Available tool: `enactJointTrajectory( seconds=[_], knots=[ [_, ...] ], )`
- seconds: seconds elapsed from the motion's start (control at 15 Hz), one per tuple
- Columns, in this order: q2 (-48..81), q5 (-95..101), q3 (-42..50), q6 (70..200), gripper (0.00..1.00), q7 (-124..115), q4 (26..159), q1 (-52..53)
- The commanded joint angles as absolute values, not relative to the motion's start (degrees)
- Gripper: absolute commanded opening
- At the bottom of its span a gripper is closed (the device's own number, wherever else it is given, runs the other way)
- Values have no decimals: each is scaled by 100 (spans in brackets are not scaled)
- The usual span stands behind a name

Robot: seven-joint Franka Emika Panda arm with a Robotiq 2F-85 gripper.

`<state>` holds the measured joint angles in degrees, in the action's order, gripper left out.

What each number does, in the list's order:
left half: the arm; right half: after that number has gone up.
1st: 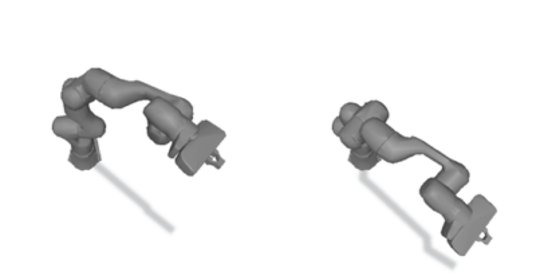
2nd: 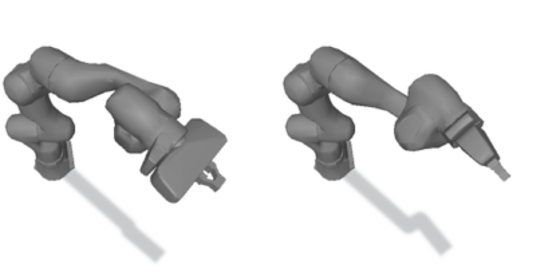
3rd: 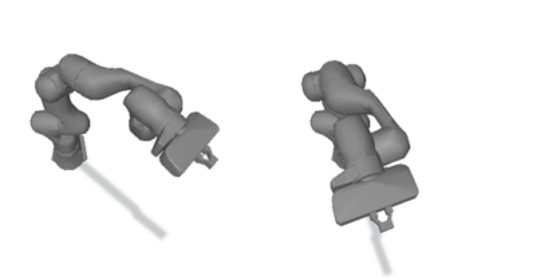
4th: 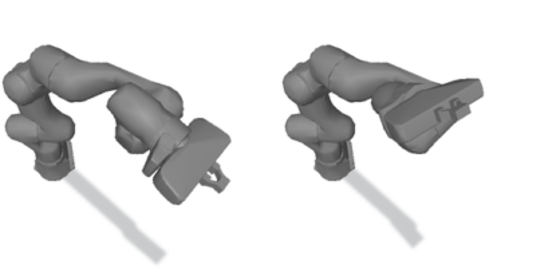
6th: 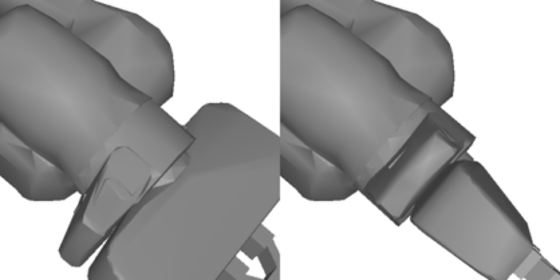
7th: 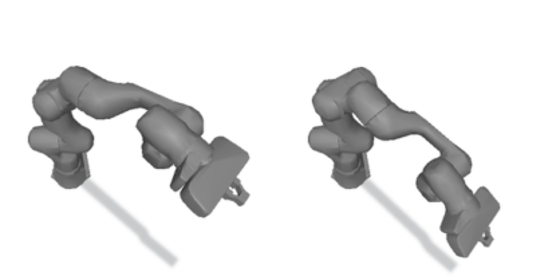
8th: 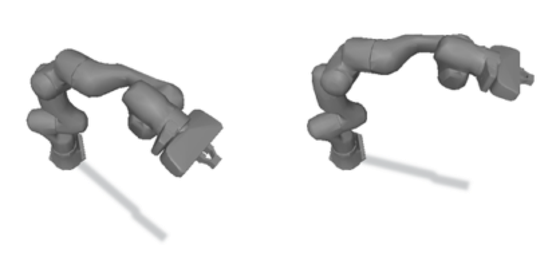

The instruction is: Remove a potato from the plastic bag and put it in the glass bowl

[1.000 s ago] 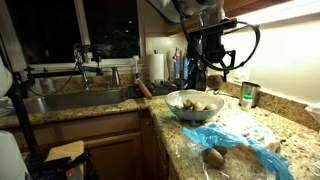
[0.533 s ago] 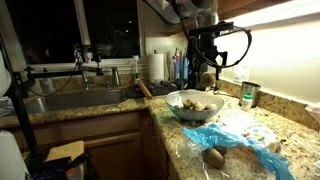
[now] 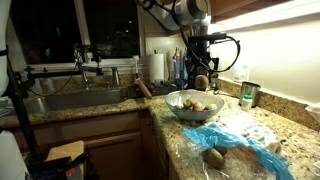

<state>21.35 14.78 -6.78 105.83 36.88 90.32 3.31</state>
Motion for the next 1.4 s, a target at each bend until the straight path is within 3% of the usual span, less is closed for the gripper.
enactJointTrajectory(
  seconds=[0.0,1.33],
  knots=[
    [2484,1592,-686,10275,41,3918,8502,441],
    [4050,1519,-668,9902,41,4995,6846,521]
  ],
)
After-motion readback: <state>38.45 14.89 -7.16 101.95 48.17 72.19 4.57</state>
